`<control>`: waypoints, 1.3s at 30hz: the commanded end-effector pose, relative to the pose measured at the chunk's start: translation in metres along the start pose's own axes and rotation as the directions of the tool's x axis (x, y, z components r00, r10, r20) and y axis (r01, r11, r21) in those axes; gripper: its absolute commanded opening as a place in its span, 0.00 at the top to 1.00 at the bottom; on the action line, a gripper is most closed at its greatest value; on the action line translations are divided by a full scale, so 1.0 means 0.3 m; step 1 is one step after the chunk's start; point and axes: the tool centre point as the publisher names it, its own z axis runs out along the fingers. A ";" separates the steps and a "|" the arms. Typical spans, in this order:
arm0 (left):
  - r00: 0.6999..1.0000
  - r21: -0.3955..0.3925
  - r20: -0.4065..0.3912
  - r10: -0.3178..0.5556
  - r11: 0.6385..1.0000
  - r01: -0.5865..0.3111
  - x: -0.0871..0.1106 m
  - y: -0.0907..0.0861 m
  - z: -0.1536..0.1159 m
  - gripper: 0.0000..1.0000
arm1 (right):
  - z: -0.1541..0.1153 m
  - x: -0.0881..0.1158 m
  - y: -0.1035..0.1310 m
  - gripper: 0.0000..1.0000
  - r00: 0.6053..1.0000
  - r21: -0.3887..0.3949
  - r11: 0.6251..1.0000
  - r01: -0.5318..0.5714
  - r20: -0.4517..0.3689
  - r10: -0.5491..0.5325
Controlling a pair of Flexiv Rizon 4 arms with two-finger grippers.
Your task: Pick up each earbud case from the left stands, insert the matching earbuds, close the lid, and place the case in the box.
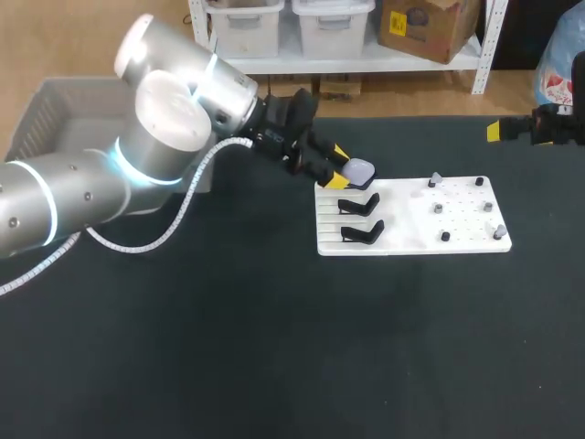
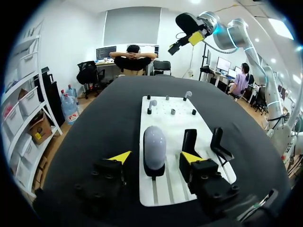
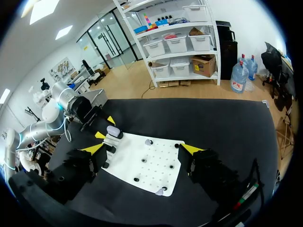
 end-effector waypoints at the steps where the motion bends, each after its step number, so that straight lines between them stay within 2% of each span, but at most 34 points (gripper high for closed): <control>1: 1.000 -0.008 0.004 -0.002 1.000 0.002 0.004 -0.005 0.005 0.42 | 0.000 0.000 0.000 0.00 1.000 0.000 1.000 0.000 0.000 0.000; 5: 1.000 -0.009 0.008 0.000 1.000 0.000 0.000 -0.006 0.011 0.50 | 0.000 0.000 0.000 0.00 1.000 0.000 1.000 0.000 0.000 0.000; 26: 1.000 0.006 0.005 0.010 1.000 -0.010 -0.012 0.001 0.038 0.56 | 0.000 0.000 0.000 0.00 1.000 0.000 1.000 0.000 0.000 0.000; 28: 1.000 0.007 0.004 0.009 1.000 -0.009 -0.012 0.001 0.039 0.63 | 0.000 0.000 0.000 0.00 1.000 0.000 1.000 0.000 0.000 0.000; 31: 1.000 0.007 0.002 0.008 1.000 -0.008 -0.011 0.002 0.039 0.64 | 0.000 0.000 0.000 0.00 1.000 0.000 1.000 0.000 0.000 0.000; 39: 1.000 0.001 -0.004 0.007 1.000 -0.007 -0.005 -0.001 0.039 0.89 | 0.000 0.000 0.000 0.00 1.000 0.000 1.000 0.000 0.000 0.000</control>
